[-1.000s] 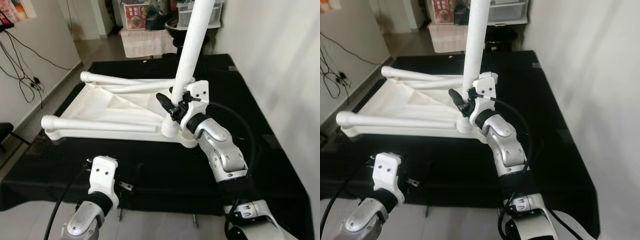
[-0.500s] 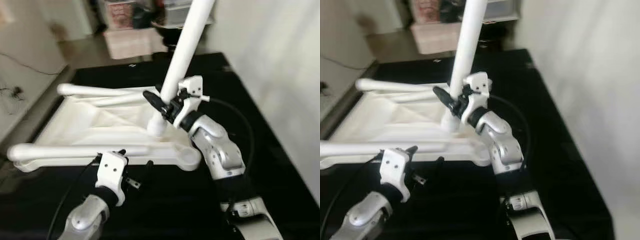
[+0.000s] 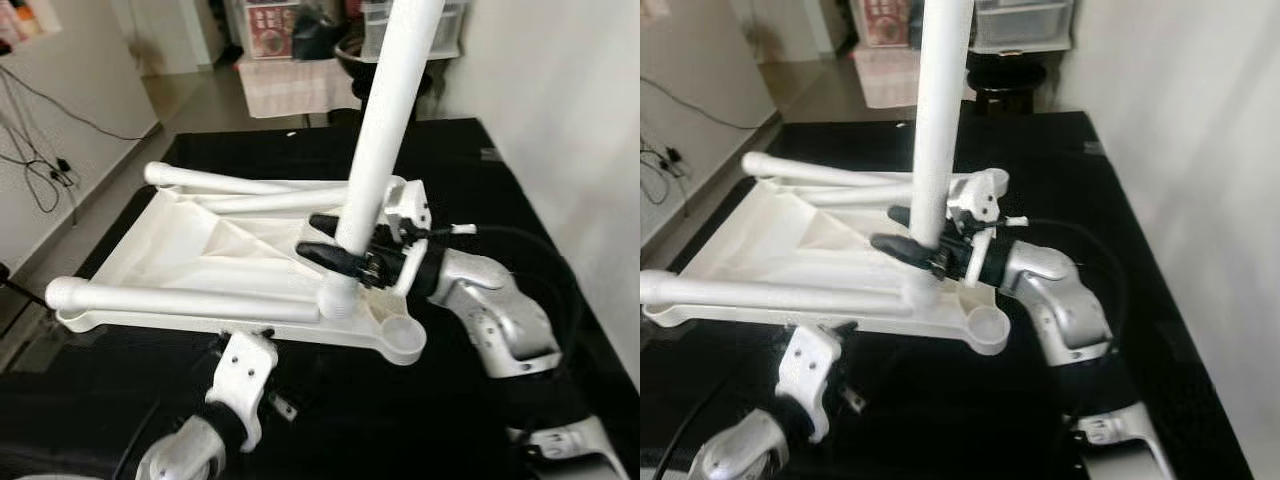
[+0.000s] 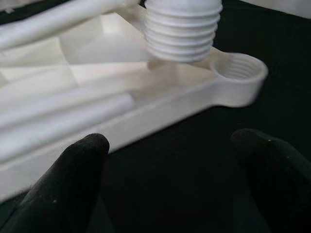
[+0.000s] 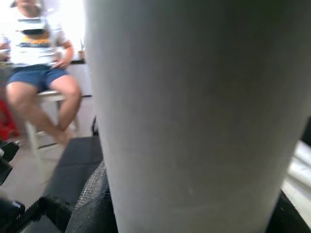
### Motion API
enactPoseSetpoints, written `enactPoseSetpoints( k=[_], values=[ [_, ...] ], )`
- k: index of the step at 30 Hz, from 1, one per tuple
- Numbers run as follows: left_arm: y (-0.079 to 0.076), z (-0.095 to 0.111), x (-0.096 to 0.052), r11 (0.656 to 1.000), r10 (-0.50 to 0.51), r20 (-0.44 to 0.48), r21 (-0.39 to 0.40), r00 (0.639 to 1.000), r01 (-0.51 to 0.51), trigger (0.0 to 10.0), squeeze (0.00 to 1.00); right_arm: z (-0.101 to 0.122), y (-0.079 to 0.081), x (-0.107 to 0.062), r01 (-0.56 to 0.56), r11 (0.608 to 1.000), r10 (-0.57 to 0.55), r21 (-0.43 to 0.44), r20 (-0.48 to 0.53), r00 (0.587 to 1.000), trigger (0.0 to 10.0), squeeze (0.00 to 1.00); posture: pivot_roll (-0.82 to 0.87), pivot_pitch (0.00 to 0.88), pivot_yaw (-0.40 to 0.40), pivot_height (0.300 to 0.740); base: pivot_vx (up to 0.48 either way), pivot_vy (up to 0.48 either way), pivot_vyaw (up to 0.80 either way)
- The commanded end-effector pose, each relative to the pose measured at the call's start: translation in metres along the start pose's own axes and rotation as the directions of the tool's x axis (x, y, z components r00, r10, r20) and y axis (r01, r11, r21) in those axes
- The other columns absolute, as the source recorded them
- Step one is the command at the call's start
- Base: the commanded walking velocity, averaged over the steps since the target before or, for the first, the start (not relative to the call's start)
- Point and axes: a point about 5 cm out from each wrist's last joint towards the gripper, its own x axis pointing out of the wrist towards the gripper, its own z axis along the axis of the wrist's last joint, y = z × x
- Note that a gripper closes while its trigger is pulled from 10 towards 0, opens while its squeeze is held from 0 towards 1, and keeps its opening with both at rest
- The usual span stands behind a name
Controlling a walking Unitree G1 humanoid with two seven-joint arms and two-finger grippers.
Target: Building children table
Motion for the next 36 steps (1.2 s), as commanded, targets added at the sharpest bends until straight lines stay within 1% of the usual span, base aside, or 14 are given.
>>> enactPoseSetpoints(
  k=[1, 5, 9, 13, 14, 15, 16, 18, 19, 22, 24, 26, 30, 36],
  values=[
    [-0.009, -0.002, -0.005, 0.997, -0.074, -0.025, -0.008, 0.997, 0.074, 10.0, 0.0, 0.0, -0.005, -0.003, -0.011, 1.0, 0.011, 0.026, -0.009, 1.0, 10.0, 0.0, 0.0, 0.107, 0.046, 0.74, 0.0, 0.0, 0.0],
    [-0.024, -0.009, -0.014, 0.987, -0.16, -0.047, -0.017, 0.986, 0.159, 10.0, 0.0, 0.001, -0.018, -0.023, -0.009, 0.994, 0.011, 0.105, -0.023, 1.0, 10.0, 0.0, 0.0, 0.123, 0.049, 0.74, 0.0, 0.0, 0.0],
    [-0.026, -0.007, -0.015, 0.986, -0.165, -0.037, 0.001, 0.986, 0.165, 10.0, 0.0, 0.001, -0.02, -0.033, -0.023, 0.987, 0.027, 0.156, -0.023, 0.999, 10.0, 0.0, -0.01, 0.137, 0.053, 0.74, 0.0, 0.0, 0.0],
    [-0.026, -0.004, -0.016, 0.986, -0.164, -0.028, 0.01, 0.986, 0.165, 10.0, 0.0, 0.002, -0.022, -0.038, -0.024, 0.982, 0.025, 0.185, -0.005, 1.0, 10.0, 0.0, -0.01, 0.144, 0.054, 0.74, 0.0, 0.0, 0.0],
    [-0.025, -0.002, -0.017, 0.988, -0.152, -0.018, 0.023, 0.988, 0.152, 10.0, 0.0, 0.003, -0.022, -0.043, -0.032, 0.982, 0.03, 0.185, 0.015, 0.999, 10.0, 0.0, -0.02, 0.175, 0.067, 0.74, 0.0, 0.0, 0.0],
    [-0.025, 0.0, -0.018, 0.989, -0.143, -0.011, 0.033, 0.99, 0.144, 10.0, 0.0, 0.005, -0.023, -0.046, -0.041, 0.982, 0.036, 0.184, 0.029, 0.999, 10.0, 0.0, -0.02, 0.175, 0.067, 0.74, 0.0, 0.0, 0.0],
    [-0.026, 0.002, -0.02, 0.99, -0.138, -0.006, 0.03, 0.99, 0.138, 10.0, 0.0, 0.007, -0.022, -0.05, -0.055, 0.982, 0.049, 0.182, 0.04, 0.998, 10.0, 0.0, -0.01, 0.2, 0.077, 0.74, 0.0, 0.0, 0.0],
    [-0.026, 0.003, -0.022, 0.99, -0.139, -0.003, 0.025, 0.99, 0.139, 10.0, 0.0, 0.007, -0.021, -0.054, -0.072, 0.981, 0.066, 0.178, 0.043, 0.997, 10.0, 0.0, -0.01, 0.2, 0.077, 0.74, 0.0, 0.0, 0.0],
    [-0.028, 0.005, -0.024, 0.989, -0.144, 0.0, 0.019, 0.99, 0.144, 10.0, 0.0, 0.007, -0.018, -0.056, -0.087, 0.981, 0.082, 0.175, 0.033, 0.996, 10.0, 0.0, -0.01, 0.226, 0.089, 0.74, 0.0, 0.0, 0.0],
    [-0.03, 0.007, -0.027, 0.988, -0.151, 0.005, 0.017, 0.989, 0.151, 10.0, 0.0, 0.008, -0.015, -0.059, -0.103, 0.979, 0.101, 0.175, 0.02, 0.995, 10.0, 0.0, -0.01, 0.231, 0.091, 0.74, 0.0, 0.0, 0.0],
    [-0.033, 0.009, -0.031, 0.986, -0.166, 0.001, 0.002, 0.986, 0.166, 10.0, 0.0, 0.008, -0.01, -0.061, -0.117, 0.978, 0.119, 0.171, 0.001, 0.993, 10.0, 0.0, 0.0, 0.274, 0.108, 0.74, 0.0, 0.0, 0.0],
    [-0.036, 0.01, -0.035, 0.983, -0.182, -0.002, -0.011, 0.983, 0.182, 10.0, 0.0, 0.009, -0.007, -0.063, -0.124, 0.978, 0.129, 0.165, -0.017, 0.992, 10.0, 0.0, 0.0, 0.289, 0.111, 0.74, 0.0, 0.0, 0.0],
    [-0.037, 0.011, -0.037, 0.982, -0.186, -0.003, -0.017, 0.983, 0.186, 10.0, 0.0, 0.011, -0.006, -0.066, -0.123, 0.979, 0.129, 0.162, -0.028, 0.991, 10.0, 0.0, 0.0, 0.295, 0.114, 0.74, 0.0, 0.0, 0.0],
    [-0.037, 0.012, -0.038, 0.982, -0.185, -0.004, -0.032, 0.983, 0.185, 10.0, 0.0, 0.017, -0.003, -0.078, -0.146, 0.977, 0.157, 0.155, -0.062, 0.986, 10.0, 0.0, 0.0, 0.308, 0.116, 0.74, 0.0, 0.0, 0.0]
  ],
)
